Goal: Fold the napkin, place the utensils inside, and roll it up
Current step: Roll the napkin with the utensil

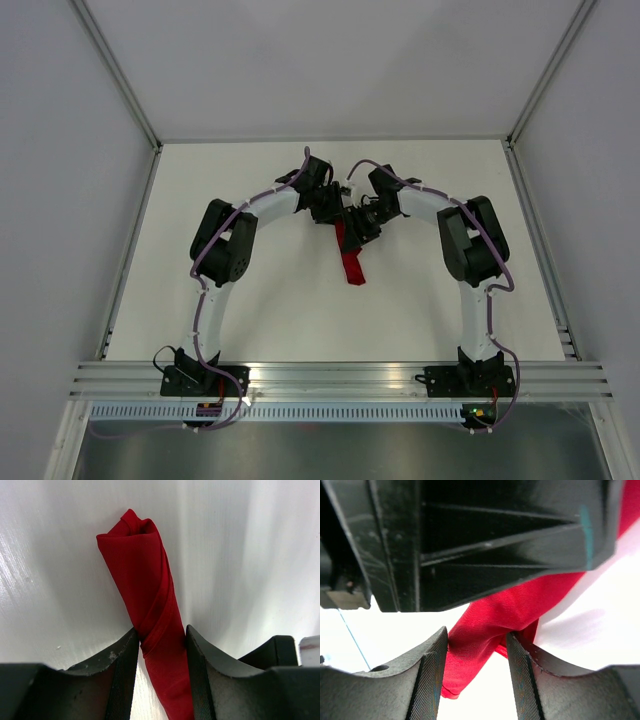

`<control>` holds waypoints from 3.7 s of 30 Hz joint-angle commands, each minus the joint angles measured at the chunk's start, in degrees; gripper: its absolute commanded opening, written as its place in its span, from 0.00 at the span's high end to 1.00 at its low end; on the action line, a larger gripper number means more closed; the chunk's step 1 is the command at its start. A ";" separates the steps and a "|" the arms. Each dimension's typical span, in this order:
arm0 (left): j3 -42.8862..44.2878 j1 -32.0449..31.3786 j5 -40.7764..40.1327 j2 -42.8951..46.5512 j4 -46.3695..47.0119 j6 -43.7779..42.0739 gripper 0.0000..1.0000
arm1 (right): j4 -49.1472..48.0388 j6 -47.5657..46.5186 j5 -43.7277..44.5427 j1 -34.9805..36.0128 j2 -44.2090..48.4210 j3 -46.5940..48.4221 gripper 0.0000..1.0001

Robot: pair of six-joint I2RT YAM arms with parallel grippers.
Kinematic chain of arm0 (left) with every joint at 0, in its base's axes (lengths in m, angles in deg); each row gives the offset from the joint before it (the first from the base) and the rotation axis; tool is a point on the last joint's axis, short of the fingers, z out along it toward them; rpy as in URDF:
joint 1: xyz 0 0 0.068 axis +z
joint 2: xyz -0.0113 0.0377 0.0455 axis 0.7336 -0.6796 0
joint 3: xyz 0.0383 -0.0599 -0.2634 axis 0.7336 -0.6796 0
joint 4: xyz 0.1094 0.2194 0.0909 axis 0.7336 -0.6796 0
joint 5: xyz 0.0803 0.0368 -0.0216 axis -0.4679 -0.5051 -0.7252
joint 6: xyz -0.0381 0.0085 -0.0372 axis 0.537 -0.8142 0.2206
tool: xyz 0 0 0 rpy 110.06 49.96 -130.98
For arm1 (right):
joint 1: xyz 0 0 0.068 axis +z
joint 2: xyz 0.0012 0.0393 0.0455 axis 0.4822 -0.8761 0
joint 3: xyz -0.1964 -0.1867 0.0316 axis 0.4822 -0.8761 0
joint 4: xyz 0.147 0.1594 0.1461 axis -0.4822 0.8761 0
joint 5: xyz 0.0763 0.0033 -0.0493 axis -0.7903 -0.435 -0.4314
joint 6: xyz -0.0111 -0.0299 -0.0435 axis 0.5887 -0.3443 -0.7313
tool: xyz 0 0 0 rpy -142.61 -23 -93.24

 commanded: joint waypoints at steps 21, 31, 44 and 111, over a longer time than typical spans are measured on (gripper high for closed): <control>3.05 0.27 2.06 -2.19 -2.14 -2.66 0.53 | -3.28 3.25 10.59 -1.50 3.98 -1.03 0.59; 2.96 0.53 2.41 -1.84 -2.23 -3.01 0.53 | -1.52 3.87 4.54 -4.57 -1.46 0.90 0.64; 2.97 0.71 4.25 -0.43 -1.18 -4.23 0.51 | -0.20 6.33 -7.16 -7.91 -8.15 3.19 0.64; 9.91 -0.17 -3.30 -5.88 -13.75 -7.76 0.62 | -11.45 20.83 -7.69 -8.79 1.51 -0.94 0.47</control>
